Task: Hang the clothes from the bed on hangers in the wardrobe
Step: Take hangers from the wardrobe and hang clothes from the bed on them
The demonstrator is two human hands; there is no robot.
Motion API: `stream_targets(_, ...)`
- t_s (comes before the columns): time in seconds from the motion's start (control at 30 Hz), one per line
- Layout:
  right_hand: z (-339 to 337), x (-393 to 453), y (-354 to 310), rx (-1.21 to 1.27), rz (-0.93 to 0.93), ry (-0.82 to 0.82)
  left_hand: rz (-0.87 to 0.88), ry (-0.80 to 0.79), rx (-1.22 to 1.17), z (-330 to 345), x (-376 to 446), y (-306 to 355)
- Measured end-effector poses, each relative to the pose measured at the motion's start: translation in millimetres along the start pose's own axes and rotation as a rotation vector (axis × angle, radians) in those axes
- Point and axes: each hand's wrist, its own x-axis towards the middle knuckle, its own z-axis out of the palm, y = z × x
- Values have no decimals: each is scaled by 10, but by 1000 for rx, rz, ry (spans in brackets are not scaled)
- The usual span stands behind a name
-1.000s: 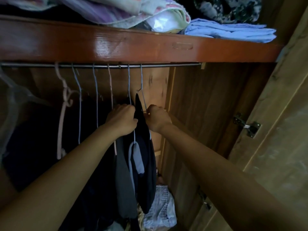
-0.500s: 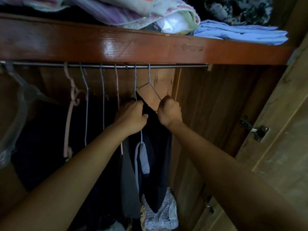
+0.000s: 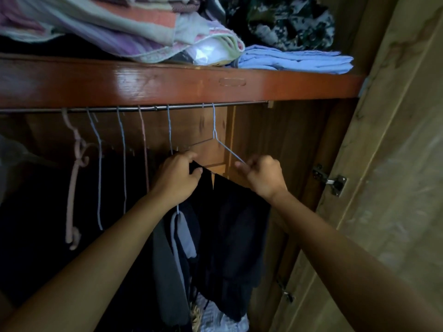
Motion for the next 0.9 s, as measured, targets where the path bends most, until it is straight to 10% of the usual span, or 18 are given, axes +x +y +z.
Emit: stream_targets(0.9,-2185,-2323,1215,-168,105,309,408,-340,-367,1341,-560,1419)
